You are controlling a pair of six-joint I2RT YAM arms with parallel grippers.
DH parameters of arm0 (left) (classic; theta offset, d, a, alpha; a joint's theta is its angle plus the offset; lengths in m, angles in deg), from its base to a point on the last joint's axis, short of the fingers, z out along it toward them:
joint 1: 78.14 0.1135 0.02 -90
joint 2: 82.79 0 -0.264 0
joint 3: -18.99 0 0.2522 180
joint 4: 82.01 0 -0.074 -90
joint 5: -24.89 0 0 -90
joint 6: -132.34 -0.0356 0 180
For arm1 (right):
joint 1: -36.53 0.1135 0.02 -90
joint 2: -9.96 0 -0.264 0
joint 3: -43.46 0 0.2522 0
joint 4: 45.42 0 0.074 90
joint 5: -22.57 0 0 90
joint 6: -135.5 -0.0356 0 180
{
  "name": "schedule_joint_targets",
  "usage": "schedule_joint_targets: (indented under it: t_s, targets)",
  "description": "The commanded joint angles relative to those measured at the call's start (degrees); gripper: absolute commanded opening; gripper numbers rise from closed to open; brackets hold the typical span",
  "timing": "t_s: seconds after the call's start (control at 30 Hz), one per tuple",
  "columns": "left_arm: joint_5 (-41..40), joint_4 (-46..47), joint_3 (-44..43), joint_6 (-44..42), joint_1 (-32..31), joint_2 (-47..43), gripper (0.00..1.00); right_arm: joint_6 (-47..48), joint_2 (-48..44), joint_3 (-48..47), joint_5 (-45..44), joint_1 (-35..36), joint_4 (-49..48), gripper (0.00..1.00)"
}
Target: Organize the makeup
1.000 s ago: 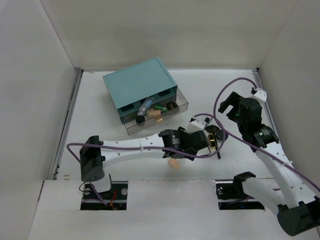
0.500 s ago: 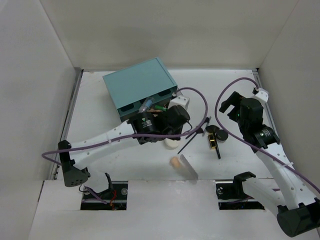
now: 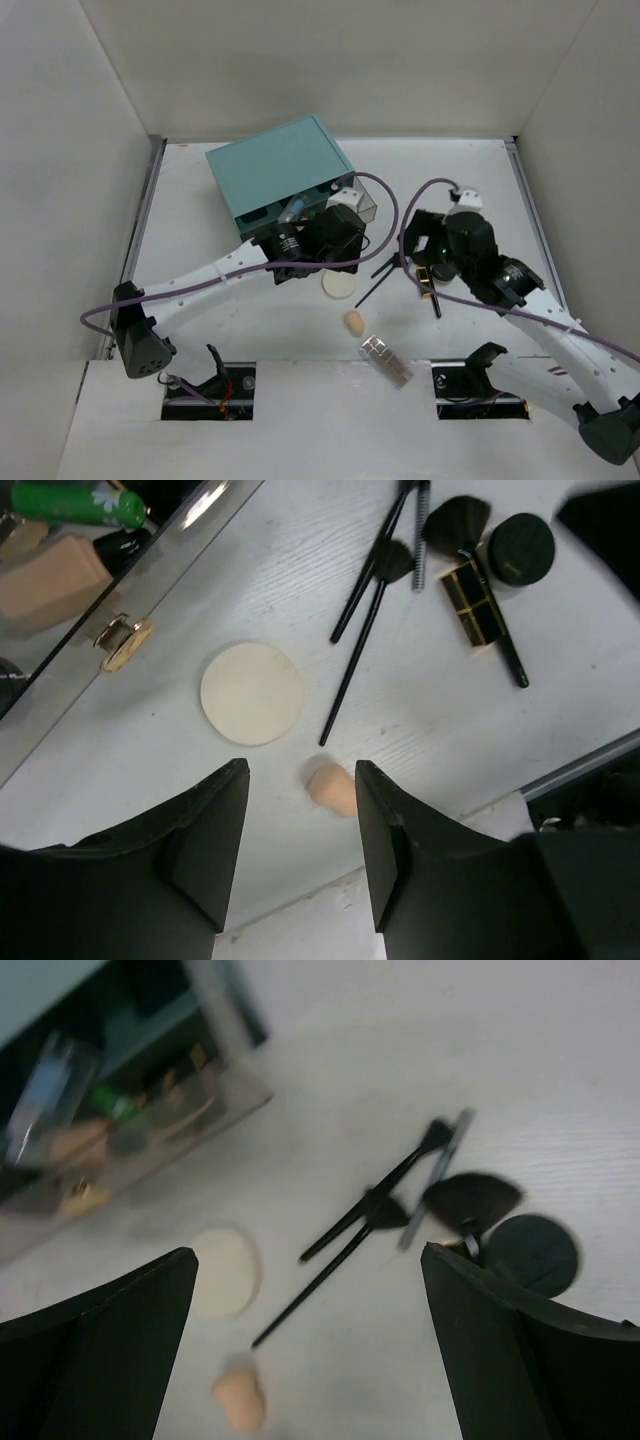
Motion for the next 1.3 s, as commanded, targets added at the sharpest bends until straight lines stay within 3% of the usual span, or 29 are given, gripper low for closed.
schedule_joint_targets:
  t_s: [0.0,0.03,0.13,0.3,0.57,1.0,1.2,1.27]
  targets:
    - [-0.9,3.8,4.5,-0.1,2.9,-5.1,0.5,2.0,-4.3,2.4,5.4,9.5,6.3,1.0]
    - [-1.6,4.7,6.1,0.2,4.0,-6.9,0.58,1.3,-6.0,3.8,6.5,12.1,7.6,1.0]
    - [-2.4,6.6,10.1,0.0,6.0,-11.2,1.0,-1.8,-9.5,7.8,12.2,19.2,10.3,1.0]
    - [-2.5,6.7,14.3,-0.1,9.9,-14.6,1.0,-9.2,-8.3,12.0,15.5,32.5,12.6,1.0]
    - [-2.6,7.6,18.8,-0.1,14.1,-19.3,1.0,-9.8,10.6,11.1,13.9,44.4,14.4,1.0]
    - [-3.1,8.0,21.7,-0.3,17.2,-22.6,1.0,-9.7,21.7,10.8,10.5,45.6,10.8,1.0]
    - [-3.1,8.1,22.1,-0.4,19.3,-23.6,1.0,-9.5,24.6,10.7,12.1,46.0,10.2,0.86]
    - [-3.1,8.4,22.4,-0.6,19.9,-24.2,1.0,-9.7,25.2,11.0,12.7,46.0,9.3,0.75]
